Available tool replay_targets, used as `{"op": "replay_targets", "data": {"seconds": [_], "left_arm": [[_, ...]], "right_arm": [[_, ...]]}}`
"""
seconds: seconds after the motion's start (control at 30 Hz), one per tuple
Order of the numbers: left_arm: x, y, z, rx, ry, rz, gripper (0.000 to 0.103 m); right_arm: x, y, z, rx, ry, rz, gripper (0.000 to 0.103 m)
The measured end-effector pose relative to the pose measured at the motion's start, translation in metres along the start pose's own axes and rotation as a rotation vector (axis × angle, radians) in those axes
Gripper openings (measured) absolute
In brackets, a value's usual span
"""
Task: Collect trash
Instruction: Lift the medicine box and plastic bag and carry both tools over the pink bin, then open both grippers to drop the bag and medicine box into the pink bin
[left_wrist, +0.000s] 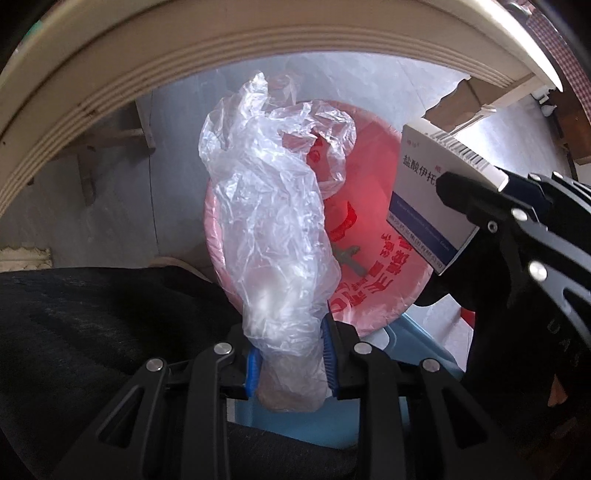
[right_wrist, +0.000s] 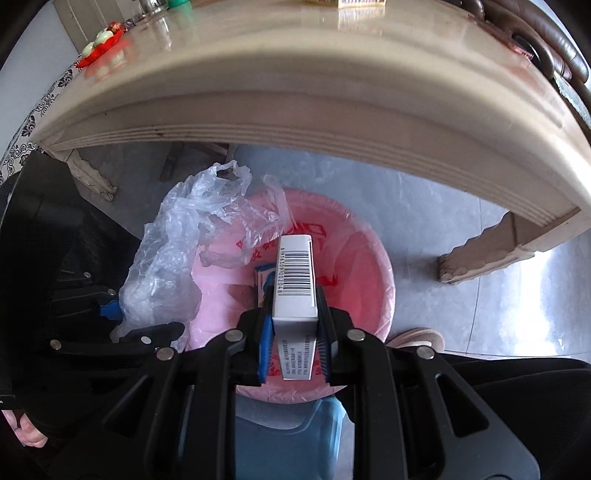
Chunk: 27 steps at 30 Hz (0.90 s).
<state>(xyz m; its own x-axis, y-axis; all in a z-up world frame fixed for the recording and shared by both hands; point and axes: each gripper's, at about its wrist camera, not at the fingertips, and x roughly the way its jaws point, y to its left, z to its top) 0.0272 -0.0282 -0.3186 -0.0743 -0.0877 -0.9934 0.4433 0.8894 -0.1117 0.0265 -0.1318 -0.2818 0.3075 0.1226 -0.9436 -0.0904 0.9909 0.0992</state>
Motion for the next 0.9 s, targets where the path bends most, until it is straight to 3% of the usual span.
{"op": "replay_targets", "data": {"seconds": [0.27,0.57,0.9], "left_arm": [[0.012,0.002,0.006,-0.007,0.040,-0.021,0.027],[0.039,0.011,0.016,-0.030,0.138,-0.067,0.028],[0.046,0.023,0.028,-0.050,0.172,-0.092,0.029]], "right_arm": [[0.020,-0.007,0.004,0.021,0.047,0.011,0.021],[0.050,-0.013,0.006,0.037,0.097,0.021,0.021],[0.068,-0.014,0.007,0.037,0.123,0.033,0.021]]}}
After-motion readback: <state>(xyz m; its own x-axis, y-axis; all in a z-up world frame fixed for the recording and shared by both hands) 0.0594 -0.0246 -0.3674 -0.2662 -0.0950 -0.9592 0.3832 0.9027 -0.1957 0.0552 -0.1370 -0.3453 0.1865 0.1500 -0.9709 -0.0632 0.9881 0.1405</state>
